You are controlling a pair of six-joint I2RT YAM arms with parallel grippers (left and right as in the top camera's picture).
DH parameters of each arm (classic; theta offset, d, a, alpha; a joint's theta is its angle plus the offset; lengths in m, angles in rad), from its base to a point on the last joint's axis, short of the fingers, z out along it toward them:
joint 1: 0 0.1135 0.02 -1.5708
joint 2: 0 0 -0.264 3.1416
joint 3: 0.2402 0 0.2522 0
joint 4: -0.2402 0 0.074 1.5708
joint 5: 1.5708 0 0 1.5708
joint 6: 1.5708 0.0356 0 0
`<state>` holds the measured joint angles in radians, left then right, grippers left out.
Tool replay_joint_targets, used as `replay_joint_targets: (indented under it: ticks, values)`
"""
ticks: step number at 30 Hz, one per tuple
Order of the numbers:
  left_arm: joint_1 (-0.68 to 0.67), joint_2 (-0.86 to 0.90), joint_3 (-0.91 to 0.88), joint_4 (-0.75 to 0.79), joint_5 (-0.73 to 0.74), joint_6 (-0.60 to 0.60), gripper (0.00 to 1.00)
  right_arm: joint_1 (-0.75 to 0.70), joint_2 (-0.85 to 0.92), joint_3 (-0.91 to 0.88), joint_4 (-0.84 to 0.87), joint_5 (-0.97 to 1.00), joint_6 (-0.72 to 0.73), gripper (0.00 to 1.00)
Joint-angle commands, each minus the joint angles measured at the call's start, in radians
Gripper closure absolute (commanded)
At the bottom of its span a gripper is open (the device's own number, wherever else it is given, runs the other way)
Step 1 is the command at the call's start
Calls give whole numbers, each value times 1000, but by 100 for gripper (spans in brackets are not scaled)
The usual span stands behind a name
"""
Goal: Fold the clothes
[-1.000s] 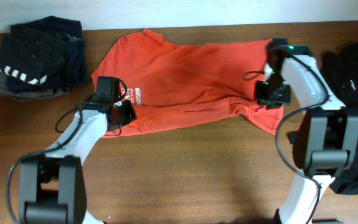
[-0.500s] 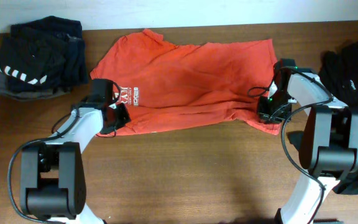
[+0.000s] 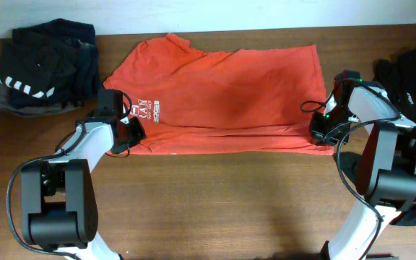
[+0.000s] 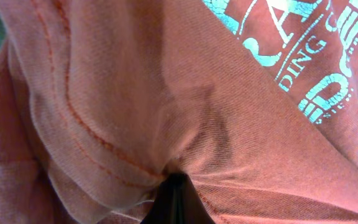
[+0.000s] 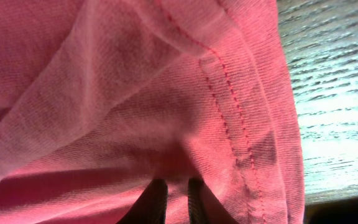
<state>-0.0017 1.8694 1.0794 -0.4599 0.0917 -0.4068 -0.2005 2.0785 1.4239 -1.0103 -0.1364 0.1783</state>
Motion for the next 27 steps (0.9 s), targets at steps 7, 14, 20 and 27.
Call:
replay_joint_targets:
  ticks: [7,14,20,27]
  values:
    - [92,58,65,-81,-226,20,99,-17,5,-23,-2,205,5,80]
    - [123,58,201,-138,-291,77,100,-17,5,-23,-2,225,18,80]
    - [121,57,299,-182,-291,77,100,-17,4,-21,-6,227,21,80]
    - [110,25,426,-303,-291,80,100,-17,3,87,-111,227,50,75]
